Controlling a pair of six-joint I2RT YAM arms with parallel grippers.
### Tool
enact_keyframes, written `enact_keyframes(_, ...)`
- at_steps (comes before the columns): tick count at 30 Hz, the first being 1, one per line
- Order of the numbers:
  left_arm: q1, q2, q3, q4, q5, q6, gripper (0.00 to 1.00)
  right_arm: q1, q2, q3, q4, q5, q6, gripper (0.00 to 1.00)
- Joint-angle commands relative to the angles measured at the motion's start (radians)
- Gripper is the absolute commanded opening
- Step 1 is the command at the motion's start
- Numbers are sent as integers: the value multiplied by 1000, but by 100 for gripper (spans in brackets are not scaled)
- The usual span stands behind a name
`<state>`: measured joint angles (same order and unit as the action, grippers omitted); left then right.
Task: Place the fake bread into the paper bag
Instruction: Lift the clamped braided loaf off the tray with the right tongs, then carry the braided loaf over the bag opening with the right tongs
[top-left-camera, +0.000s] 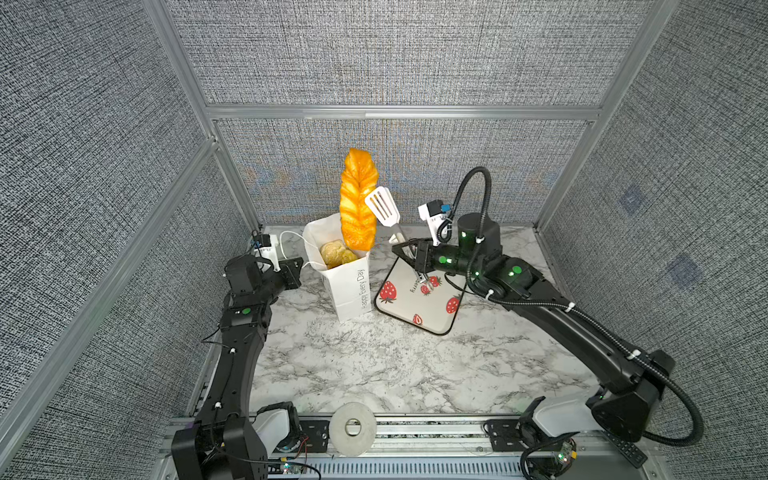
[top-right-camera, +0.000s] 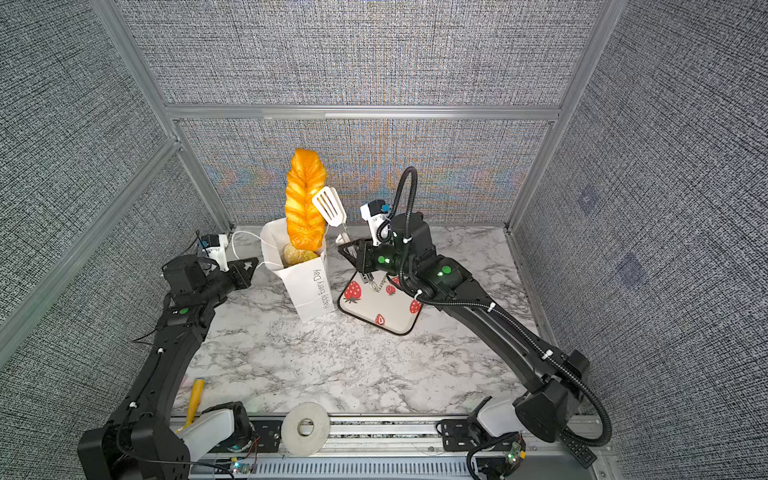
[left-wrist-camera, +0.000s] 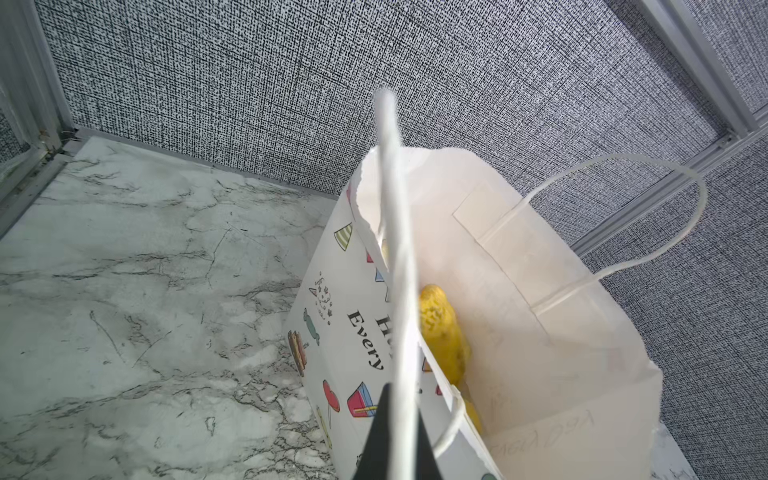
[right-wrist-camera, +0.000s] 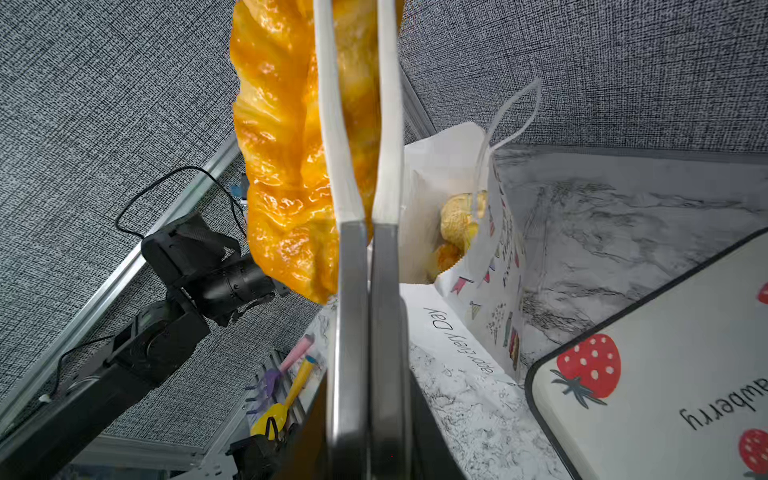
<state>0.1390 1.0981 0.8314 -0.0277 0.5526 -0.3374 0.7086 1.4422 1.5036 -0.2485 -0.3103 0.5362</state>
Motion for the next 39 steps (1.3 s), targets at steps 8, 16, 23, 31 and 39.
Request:
enact_keyframes(8, 1, -2, 3, 8, 10, 5, 0, 52, 118, 130, -44, 96, -42, 19)
enact_keyframes(16, 1, -4, 3, 6, 10, 6, 0, 67, 197, 197, -102, 164, -36, 19)
enact_keyframes(23, 1, -4, 3, 6, 10, 7, 0, 68, 247, 234, -133, 204, -21, 19)
enact_keyframes(31, 1, -4, 3, 6, 9, 7, 0, 74, 305, 274, -164, 220, -12, 19)
enact_keyframes(39, 1, -4, 4, 7, 11, 7, 0, 98, 332, 291, -182, 230, -19, 19)
